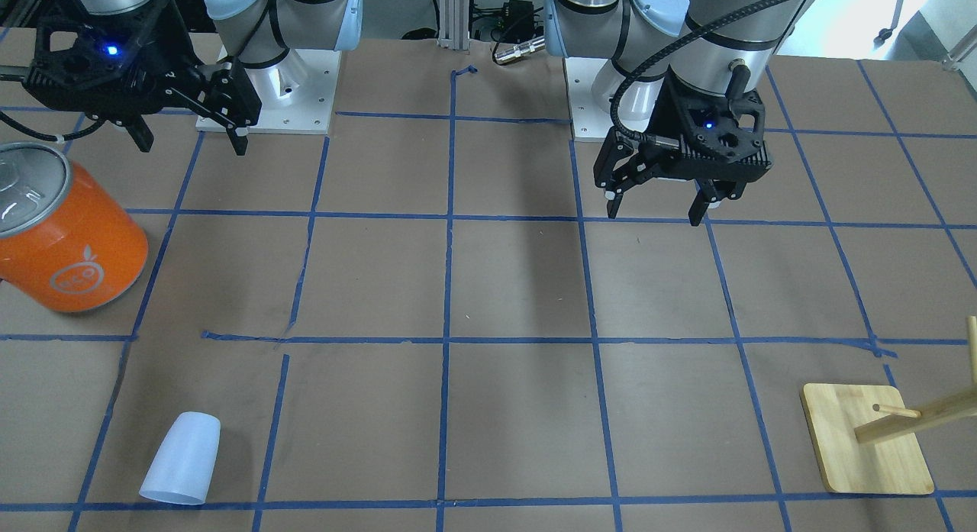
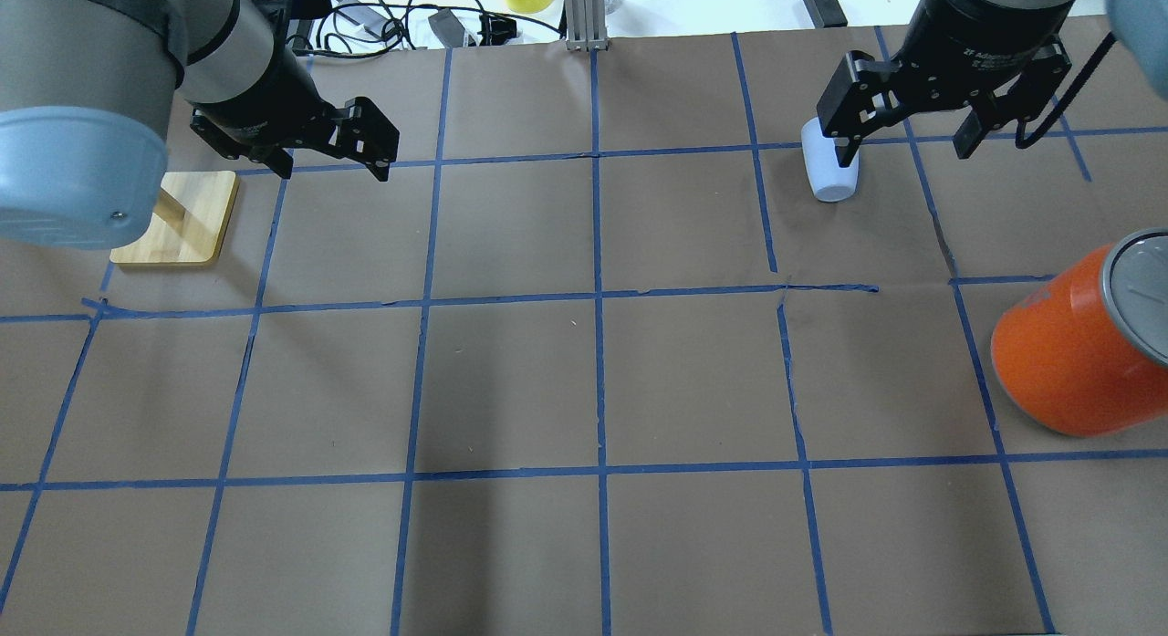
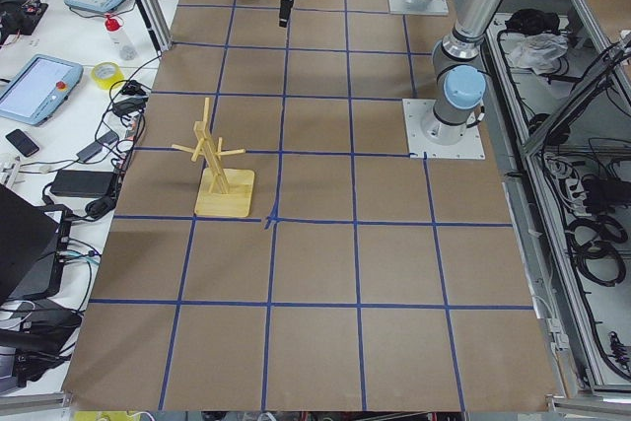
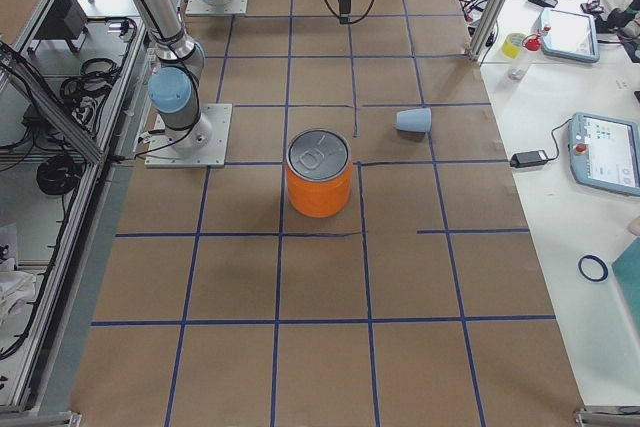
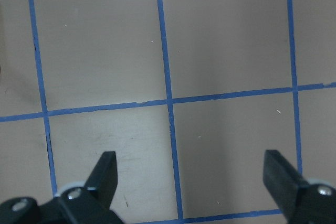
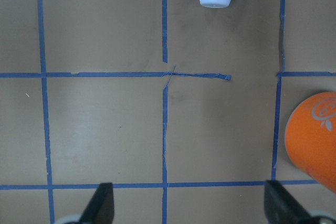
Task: Flip cup
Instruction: 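Move the right gripper down toward the light-blue cup lying on its side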
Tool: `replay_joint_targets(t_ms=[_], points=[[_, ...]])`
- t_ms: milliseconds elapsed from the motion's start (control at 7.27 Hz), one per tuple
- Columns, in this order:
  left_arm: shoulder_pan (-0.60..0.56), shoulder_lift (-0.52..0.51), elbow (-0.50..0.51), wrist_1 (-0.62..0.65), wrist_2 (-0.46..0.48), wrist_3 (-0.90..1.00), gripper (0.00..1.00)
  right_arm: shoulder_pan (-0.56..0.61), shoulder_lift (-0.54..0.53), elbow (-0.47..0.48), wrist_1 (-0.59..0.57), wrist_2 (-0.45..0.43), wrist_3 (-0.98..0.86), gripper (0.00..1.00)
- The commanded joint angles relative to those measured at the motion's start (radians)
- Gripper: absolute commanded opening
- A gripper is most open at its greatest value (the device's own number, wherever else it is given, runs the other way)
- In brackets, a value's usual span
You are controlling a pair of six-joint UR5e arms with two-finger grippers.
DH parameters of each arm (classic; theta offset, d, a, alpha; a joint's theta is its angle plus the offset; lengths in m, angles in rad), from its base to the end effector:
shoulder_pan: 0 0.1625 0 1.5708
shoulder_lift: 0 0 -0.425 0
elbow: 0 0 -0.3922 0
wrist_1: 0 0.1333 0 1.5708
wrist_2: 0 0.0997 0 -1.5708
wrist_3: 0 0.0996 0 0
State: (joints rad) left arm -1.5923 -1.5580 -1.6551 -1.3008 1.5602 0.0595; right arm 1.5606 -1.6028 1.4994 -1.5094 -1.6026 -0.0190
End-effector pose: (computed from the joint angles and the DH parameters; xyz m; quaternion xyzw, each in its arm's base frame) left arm -0.1451 -0.5001 0.4815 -0.0408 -0.9942 0.0992 0.0034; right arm 0.1252 -0.4816 0.5325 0.0041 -0.9996 0.0208 0.0162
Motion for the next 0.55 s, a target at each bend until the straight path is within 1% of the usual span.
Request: replay_joint_targets(t_ms=[0, 412], points=[[0.000, 0.000, 0.009, 0.000, 0.001, -0.001, 1.00, -0.002, -0.006, 0.001, 0.012, -0.008, -0.001, 1.00], [0.002, 0.000, 0.009, 0.000, 0.000, -0.003, 1.00, -0.002, -0.008, 0.002, 0.009, -0.007, 0.007, 1.00]])
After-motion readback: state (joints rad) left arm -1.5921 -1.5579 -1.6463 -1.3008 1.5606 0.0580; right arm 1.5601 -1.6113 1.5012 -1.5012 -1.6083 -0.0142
